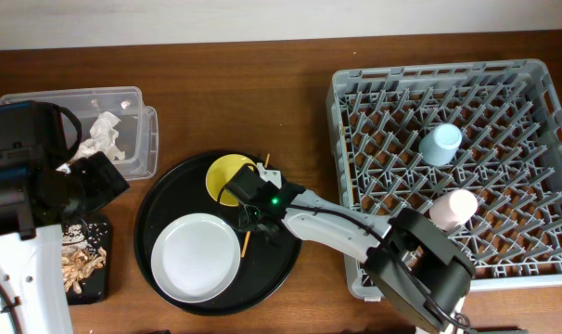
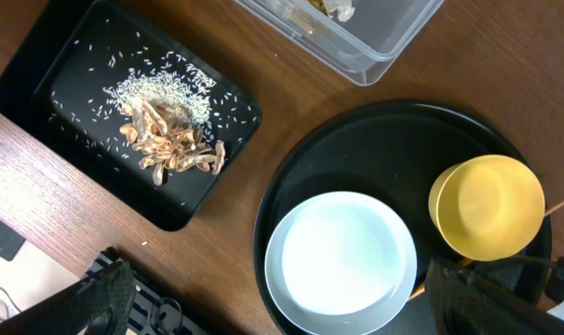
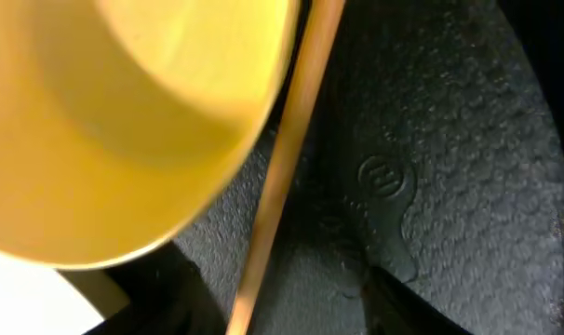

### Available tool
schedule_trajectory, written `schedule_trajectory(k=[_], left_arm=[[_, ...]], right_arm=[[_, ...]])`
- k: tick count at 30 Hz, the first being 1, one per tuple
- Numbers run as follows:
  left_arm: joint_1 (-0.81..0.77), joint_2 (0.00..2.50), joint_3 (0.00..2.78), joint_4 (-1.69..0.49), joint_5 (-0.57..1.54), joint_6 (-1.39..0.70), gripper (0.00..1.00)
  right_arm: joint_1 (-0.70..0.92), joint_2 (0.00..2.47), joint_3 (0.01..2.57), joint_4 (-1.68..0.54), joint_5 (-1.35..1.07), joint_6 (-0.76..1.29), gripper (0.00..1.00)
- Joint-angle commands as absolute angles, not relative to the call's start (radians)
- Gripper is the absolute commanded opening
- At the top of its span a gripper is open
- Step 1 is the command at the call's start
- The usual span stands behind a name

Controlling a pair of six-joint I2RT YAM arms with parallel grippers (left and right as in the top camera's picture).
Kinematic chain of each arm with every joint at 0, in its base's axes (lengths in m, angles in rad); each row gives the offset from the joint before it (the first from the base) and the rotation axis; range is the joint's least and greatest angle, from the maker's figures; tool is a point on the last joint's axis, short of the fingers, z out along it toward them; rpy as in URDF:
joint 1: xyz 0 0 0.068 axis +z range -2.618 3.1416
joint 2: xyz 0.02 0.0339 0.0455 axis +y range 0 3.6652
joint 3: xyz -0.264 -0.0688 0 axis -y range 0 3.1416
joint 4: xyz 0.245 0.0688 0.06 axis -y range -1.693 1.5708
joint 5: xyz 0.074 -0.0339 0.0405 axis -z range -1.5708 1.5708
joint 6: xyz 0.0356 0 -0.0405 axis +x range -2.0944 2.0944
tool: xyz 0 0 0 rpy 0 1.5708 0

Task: Sort waste into correct bins and load items into the dishwasher rack
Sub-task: 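Return the right gripper to the tray and grasp the second chopstick, then carry the second chopstick into the rack's left side and release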

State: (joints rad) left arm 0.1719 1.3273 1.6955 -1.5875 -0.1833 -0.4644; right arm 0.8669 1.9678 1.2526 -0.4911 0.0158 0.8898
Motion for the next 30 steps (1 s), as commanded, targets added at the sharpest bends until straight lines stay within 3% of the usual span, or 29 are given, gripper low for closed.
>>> schedule_trajectory(k=[1, 4, 9, 17, 25, 30], left_arm=[[0.178, 1.315, 1.706, -1.588, -0.18, -0.474, 0.99], [0.178, 1.315, 1.706, -1.588, -0.18, -0.474, 0.99], [0.178, 1.315, 1.706, -1.588, -0.18, -0.474, 0.99], [0.178, 1.315, 1.706, -1.588, -0.18, -0.474, 0.99], [0.178, 1.315, 1.706, -1.588, -0.18, -0.474, 0.99], [0.178, 1.315, 1.706, -1.588, -0.18, -0.474, 0.99]], right_arm=[[0.87, 2.005, 1.243, -0.476, 0.046, 0.902, 0.53], [0.87, 2.01, 1.243, -0.475, 0.055, 0.926, 0.47], [0.87, 2.005, 1.245, -0.484, 0.057, 0.926, 0.21], [0.799, 1.834, 1.27, -0.599, 0.066, 0.881, 0.1], [0.491, 1.51, 1.285, -0.751, 0.057, 0.384, 0.08], [0.35, 1.484, 1.283, -0.797, 0.057, 0.288, 0.05]])
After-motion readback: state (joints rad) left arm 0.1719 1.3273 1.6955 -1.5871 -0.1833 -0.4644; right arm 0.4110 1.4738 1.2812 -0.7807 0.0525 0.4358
